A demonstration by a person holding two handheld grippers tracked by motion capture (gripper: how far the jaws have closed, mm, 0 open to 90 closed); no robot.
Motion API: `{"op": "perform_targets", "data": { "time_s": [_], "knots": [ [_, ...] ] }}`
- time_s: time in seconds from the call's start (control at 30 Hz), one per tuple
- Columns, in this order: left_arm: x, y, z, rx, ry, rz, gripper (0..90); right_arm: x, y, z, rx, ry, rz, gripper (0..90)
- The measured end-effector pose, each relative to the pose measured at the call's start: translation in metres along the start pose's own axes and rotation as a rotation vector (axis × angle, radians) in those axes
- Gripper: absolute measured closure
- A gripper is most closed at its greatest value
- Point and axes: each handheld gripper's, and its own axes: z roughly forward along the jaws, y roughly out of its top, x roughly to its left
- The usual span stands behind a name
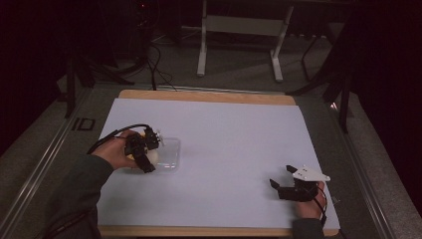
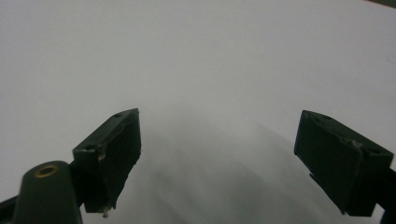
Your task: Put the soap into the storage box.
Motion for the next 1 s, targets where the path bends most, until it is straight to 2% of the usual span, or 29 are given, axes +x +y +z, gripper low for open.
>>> {"op": "perform_targets", "data": {
  "time_s": [0.13, 0.43, 0.57, 0.67, 0.77, 0.9, 1.0],
  "knots": [
    [0.008, -0.004, -0.004, -0.019, 0.02, -0.021, 25.0, 0.0, 0.0, 0.0, 0.001, 0.0, 0.0, 14.7],
    [0.02, -0.009, -0.006, -0.025, 0.018, -0.073, 25.0, 0.0, 0.0, 0.0, 0.001, 0.0, 0.0, 14.7],
    [0.026, -0.01, -0.005, -0.022, 0.011, -0.118, 25.0, 0.0, 0.0, 0.0, 0.0, 0.0, 0.0, 14.7],
    [0.026, -0.01, -0.004, -0.021, 0.013, -0.127, 25.0, 0.0, 0.0, 0.0, 0.0, 0.0, -0.001, 14.7],
    [0.032, -0.011, -0.004, -0.023, 0.009, -0.164, 25.0, 0.0, 0.0, 0.0, 0.0, -0.002, -0.001, 14.7],
    [0.034, -0.013, -0.003, -0.016, 0.018, -0.175, 25.0, 0.0, 0.0, 0.0, 0.0, -0.003, -0.002, 14.7],
    [0.037, -0.014, -0.002, -0.031, 0.01, -0.178, 25.0, 0.0, 0.0, 0.0, 0.0, -0.003, -0.002, 14.7]
  ]
}}
